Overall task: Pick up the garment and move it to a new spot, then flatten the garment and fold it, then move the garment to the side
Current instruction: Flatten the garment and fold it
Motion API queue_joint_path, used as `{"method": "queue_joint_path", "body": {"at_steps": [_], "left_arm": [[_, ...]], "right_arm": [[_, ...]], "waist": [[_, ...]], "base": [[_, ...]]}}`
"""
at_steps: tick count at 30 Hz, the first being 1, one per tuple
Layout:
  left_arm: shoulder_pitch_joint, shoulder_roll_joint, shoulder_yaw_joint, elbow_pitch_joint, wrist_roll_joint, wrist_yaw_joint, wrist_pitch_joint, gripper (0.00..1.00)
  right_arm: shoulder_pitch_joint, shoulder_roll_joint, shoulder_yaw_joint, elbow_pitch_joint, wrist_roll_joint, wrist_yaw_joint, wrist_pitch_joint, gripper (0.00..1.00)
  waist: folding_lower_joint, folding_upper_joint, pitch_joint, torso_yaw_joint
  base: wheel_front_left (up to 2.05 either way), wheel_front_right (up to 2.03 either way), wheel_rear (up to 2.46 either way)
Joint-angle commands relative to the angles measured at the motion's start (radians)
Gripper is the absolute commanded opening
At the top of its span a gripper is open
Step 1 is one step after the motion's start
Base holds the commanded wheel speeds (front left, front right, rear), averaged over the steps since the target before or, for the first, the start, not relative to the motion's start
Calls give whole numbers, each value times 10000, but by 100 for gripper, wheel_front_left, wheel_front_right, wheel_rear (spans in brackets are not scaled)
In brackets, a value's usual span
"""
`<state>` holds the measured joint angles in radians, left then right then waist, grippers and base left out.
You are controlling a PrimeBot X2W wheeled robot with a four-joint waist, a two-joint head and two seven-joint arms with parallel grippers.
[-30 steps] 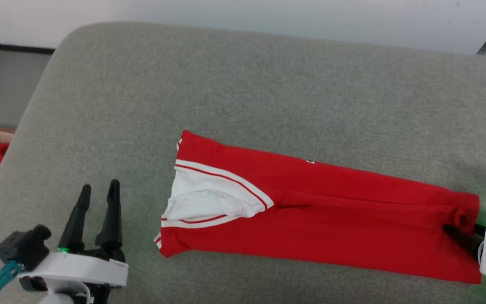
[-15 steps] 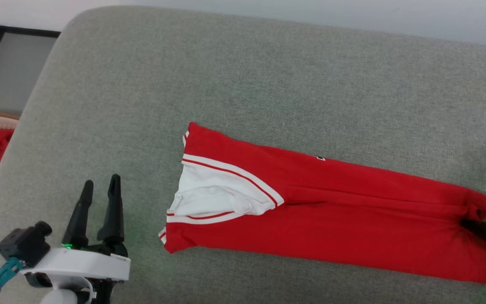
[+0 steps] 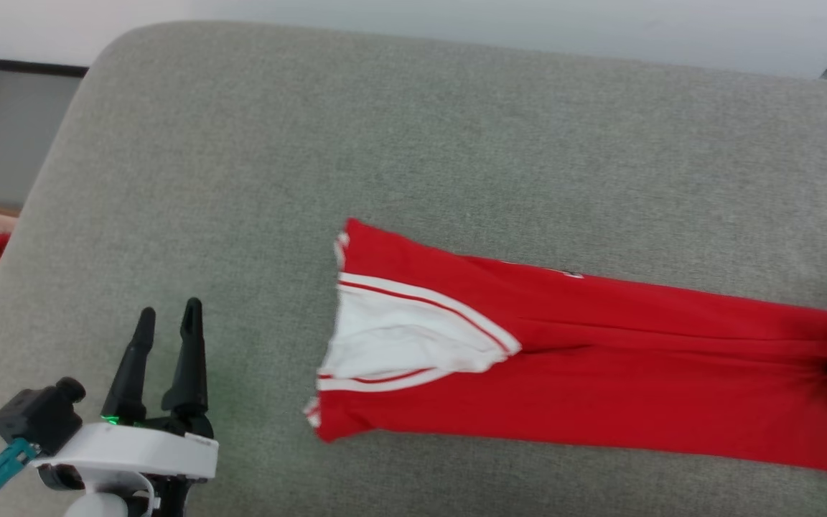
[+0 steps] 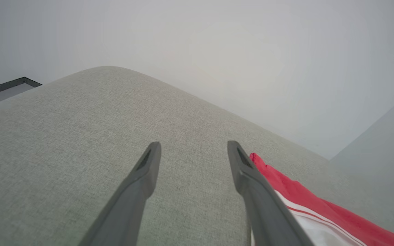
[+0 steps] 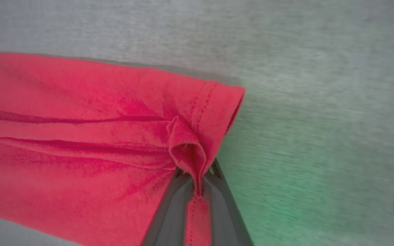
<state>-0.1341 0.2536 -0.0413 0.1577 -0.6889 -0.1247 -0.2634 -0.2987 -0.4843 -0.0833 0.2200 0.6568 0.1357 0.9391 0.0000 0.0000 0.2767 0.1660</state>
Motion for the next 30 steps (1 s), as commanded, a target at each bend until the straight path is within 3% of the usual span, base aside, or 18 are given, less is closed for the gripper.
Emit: {"method": "queue_joint_path", "body": {"at_steps": [1,13,23,30], "left_arm": [[86,43,1,-19,39,-62,-4,100],[470,297,-30,-7,-77,-58,23,100],[1030,389,47,-21,-290,-8,114,100],[1192,352,-54,-91,-397,7,201,100]], "right_arm": [[43,-273,-166,279,-261,-92,-82,0],[-118,-801,-374,430,-419,-60,-144,0],[502,355,99,-2305,1251,-58,834,0],[144,1536,831,-3673,1522,-57,1247,0]], "waist": [[0,0,-96,-100],[0,0,-766,-691],[0,0,-1663,-1026],[0,0,-2026,-915]], "base": [[0,0,0],[0,0,0],[0,0,0],[0,0,0]]}}
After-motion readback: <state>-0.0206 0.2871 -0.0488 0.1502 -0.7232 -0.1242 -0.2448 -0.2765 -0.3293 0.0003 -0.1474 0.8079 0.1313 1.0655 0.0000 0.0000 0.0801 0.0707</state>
